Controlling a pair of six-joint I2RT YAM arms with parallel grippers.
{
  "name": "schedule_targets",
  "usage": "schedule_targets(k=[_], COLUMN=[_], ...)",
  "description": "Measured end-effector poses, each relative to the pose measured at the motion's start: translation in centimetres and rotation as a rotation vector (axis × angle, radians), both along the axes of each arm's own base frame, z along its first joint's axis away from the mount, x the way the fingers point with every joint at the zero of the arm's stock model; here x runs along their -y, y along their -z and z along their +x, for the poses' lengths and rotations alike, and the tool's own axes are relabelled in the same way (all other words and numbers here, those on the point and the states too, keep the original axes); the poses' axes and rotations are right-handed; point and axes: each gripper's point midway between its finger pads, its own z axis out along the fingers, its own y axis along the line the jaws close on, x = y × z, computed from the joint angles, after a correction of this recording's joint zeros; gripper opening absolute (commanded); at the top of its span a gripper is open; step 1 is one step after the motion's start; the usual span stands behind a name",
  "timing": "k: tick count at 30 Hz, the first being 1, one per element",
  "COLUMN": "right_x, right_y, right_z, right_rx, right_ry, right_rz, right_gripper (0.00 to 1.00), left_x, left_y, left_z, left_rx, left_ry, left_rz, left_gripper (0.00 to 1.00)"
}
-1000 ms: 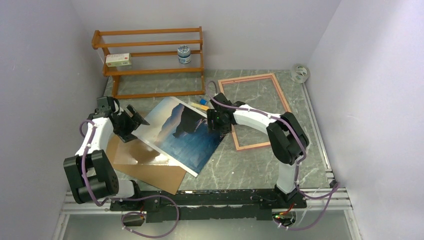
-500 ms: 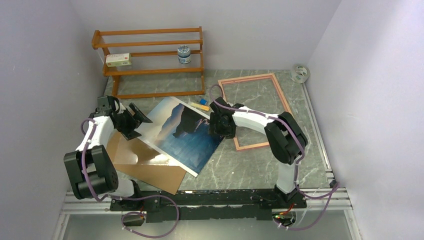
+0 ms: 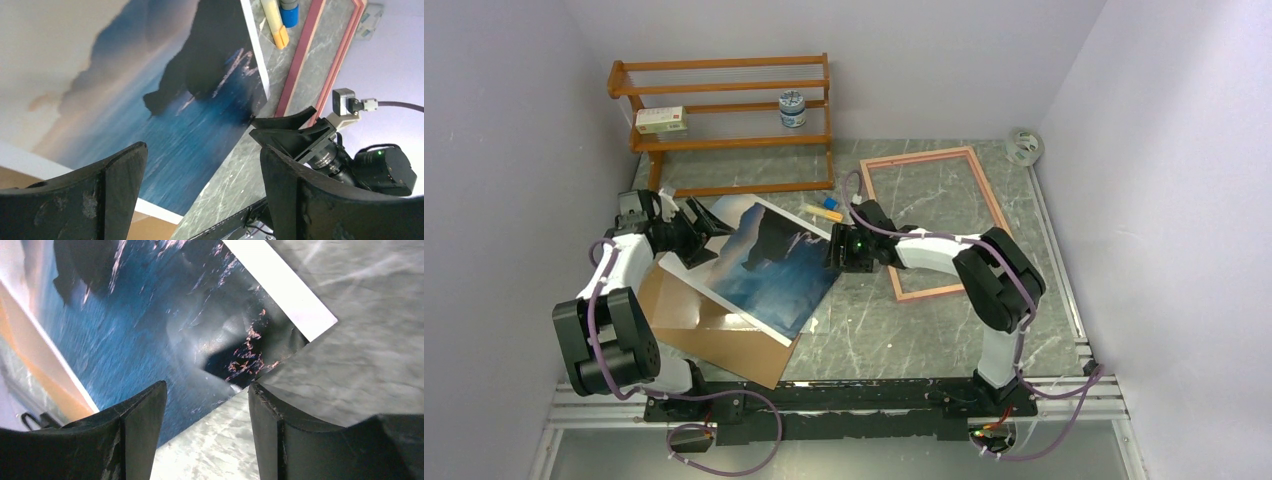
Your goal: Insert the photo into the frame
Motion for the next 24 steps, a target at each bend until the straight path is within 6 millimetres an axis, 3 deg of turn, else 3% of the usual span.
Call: schedule_targets(k=[8,12,16,20,24], right_x=[-2.7,-3.4,-3.0,-1.4,-0.5], right_y=[-0.1,-0.1,-0.3,-0.2,0.1], right_z=[-0.6,-0.9,-0.9,-2.4,-4.3], right_rx=[-0.007,-0.014,-0.018,-0.041,-0.075], right_ry=[-0.116,-0.149,-0.108,-0.072,-0.074], right_rz=[0.126,0.164,0.146,0.123,0.149], right_gripper=[0.54,0.62,0.67,0.60,0.55], left_x=[0.4,0.4,0.0,-0.9,-1.8], left_y=[-0.2,-0.1,0.6,2.0,4.5], left_z=[0.2,0.2,0.0,-0.7,-1.9], left_rx=[0.025,0.020,-0.011,-0.075,-0.175], left_ry=[0.017,0.017,0.000,-0.045,-0.092], left_rz=[-0.020,-0.022,-0.004,0.051,0.095], left_gripper=[0.86,0.84,0.83,0.78,0.62])
